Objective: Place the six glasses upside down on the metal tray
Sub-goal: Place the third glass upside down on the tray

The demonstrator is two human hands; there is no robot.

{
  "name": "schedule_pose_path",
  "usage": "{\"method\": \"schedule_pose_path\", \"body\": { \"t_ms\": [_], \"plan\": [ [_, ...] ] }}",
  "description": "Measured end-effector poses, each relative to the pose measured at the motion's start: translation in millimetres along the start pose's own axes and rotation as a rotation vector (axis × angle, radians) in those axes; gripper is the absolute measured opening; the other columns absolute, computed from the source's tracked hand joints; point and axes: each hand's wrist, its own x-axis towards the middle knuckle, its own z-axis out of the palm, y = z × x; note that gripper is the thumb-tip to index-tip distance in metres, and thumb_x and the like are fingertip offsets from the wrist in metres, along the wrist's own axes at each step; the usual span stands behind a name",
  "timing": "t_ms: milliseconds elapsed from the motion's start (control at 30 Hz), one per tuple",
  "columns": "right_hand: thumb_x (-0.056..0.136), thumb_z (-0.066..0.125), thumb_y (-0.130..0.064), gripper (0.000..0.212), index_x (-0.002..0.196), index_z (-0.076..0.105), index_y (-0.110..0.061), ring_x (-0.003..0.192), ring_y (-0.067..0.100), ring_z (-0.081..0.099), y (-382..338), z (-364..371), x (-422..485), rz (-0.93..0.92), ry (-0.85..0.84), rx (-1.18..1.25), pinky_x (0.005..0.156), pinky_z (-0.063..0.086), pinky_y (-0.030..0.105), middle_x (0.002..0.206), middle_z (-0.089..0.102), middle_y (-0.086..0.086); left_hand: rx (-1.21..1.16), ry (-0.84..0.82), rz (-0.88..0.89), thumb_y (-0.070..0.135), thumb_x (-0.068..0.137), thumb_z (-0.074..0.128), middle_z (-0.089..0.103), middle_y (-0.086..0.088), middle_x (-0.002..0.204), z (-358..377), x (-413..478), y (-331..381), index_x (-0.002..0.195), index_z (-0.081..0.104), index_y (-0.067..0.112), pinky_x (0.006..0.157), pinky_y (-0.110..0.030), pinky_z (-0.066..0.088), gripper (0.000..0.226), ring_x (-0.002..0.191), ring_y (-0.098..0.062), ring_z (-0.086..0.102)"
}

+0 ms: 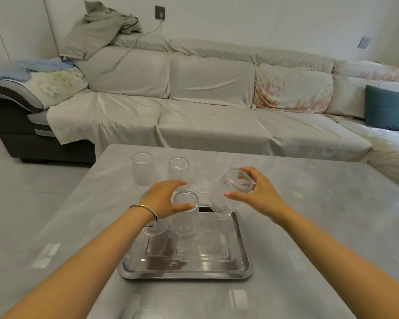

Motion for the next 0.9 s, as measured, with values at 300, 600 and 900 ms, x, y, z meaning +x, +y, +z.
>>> {"method": "schedule_pose_path", "body": {
  "t_ms": [300, 600, 900],
  "plan": [
    [0.060, 0.088, -0.031, 0.084, 0.132, 0.047, -0.020, 0.114, 0.018, 0.054, 29, 39, 3, 0.031, -0.074, -0.122, 0.098, 0.046, 0.033, 0.129, 0.056, 0.000, 0.128, 0.030, -0.006, 0.073, 0.066, 0.054, 0.049, 0.006, 0.141, 18, 0, -17, 0.134, 0.039, 0.033, 0.117, -0.045, 0.009, 0.080, 0.132, -0.017, 0.041],
    [0.060, 0.088, -0.030, 0.087, 0.135, 0.045, -0.023, 0.123, 0.019, 0.051, 40, 59, 8, 0.047, -0.118, -0.158, 0.101, 0.040, 0.030, 0.138, 0.053, -0.001, 0.116, 0.031, -0.011, 0.072, 0.066, 0.055, 0.049, 0.006, 0.140, 19, 1, -19, 0.133, 0.040, 0.034, 0.117, -0.044, 0.011, 0.079, 0.131, -0.017, 0.041],
    [0.060, 0.087, -0.032, 0.088, 0.136, 0.044, -0.025, 0.127, 0.020, 0.048, 41, 66, 12, 0.044, -0.128, -0.175, 0.102, 0.039, 0.031, 0.142, 0.050, -0.001, 0.118, 0.020, -0.025, 0.072, 0.066, 0.055, 0.049, 0.004, 0.141, 17, 1, -16, 0.134, 0.039, 0.035, 0.117, -0.044, 0.014, 0.079, 0.131, -0.019, 0.041]
  ]
}}
